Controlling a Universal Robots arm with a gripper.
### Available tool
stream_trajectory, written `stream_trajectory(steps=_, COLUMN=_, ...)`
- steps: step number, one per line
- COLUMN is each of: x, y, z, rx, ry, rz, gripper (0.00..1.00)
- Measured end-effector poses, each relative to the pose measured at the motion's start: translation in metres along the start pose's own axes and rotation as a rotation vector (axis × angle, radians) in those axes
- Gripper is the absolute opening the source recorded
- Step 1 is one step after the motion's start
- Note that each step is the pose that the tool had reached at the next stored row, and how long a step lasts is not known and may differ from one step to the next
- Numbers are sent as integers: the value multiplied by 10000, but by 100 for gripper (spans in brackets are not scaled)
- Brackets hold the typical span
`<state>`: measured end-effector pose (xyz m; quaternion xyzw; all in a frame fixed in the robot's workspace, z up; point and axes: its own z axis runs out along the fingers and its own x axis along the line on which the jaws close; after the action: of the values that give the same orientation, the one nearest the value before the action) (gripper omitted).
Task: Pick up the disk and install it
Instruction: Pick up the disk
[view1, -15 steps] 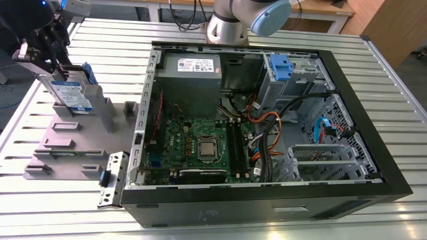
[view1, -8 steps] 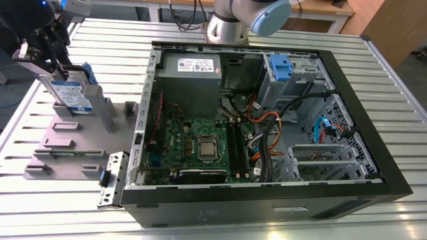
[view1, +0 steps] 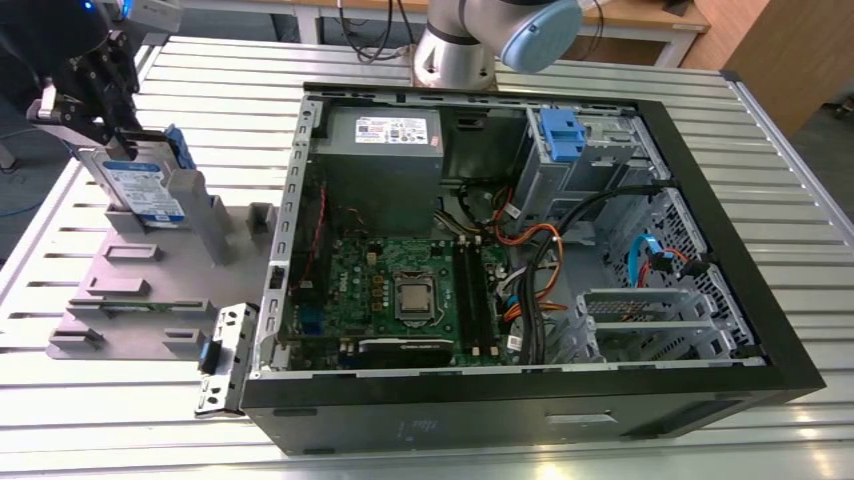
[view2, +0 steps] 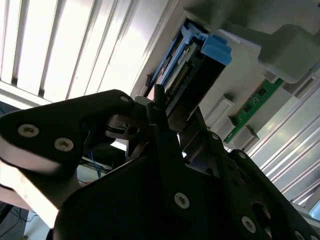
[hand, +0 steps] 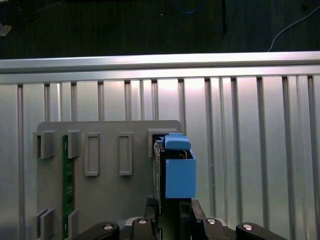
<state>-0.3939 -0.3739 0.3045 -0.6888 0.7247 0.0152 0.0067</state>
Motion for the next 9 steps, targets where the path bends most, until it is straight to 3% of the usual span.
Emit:
stream_trajectory(steps=1, x=0, y=0, z=0, rx=0, ry=0, rz=-1, gripper=35)
stream_trajectory(steps=9, x=-10, y=0, z=1, rx=1, ry=-1, rz=0, gripper=35)
